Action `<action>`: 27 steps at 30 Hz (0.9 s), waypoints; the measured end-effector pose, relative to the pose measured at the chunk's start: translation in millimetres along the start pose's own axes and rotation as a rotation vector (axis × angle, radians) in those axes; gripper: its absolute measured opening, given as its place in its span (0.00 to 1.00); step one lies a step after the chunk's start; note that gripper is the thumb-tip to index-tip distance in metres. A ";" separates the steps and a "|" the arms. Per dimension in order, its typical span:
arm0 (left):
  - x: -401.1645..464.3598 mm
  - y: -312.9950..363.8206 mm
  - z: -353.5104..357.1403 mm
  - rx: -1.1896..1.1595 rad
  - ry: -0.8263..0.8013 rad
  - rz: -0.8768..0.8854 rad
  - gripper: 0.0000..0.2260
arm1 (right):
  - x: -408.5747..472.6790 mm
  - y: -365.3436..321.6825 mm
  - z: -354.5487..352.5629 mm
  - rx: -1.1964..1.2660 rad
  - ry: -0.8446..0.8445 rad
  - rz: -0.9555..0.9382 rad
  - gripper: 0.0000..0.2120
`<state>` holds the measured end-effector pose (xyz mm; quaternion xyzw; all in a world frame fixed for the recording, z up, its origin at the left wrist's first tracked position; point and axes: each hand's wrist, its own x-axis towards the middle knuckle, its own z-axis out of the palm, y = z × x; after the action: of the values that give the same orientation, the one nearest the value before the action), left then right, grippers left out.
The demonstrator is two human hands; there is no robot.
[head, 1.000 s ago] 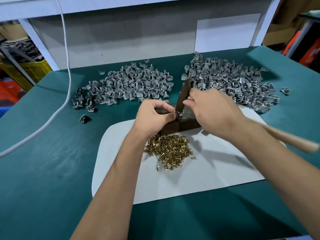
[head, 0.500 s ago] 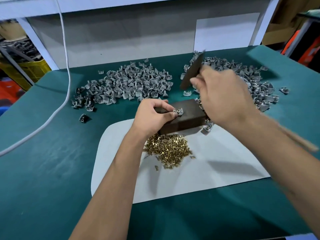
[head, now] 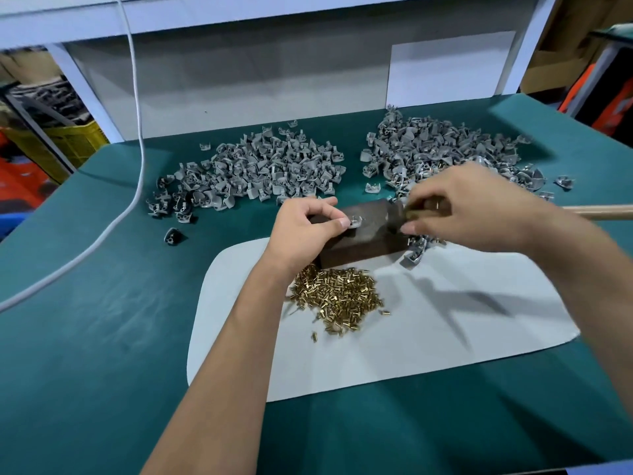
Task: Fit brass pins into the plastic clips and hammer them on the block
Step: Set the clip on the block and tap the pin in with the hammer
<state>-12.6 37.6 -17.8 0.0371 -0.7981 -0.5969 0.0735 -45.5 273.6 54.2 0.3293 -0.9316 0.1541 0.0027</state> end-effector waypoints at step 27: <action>-3.8 7.4 -2.1 -0.095 -0.019 0.081 0.13 | 26.4 -19.4 61.3 0.056 0.295 -0.219 0.09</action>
<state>-8.3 38.3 -10.4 -0.0043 -0.7702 -0.6311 0.0917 -48.4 225.5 4.2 0.4027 -0.8749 0.2253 0.1471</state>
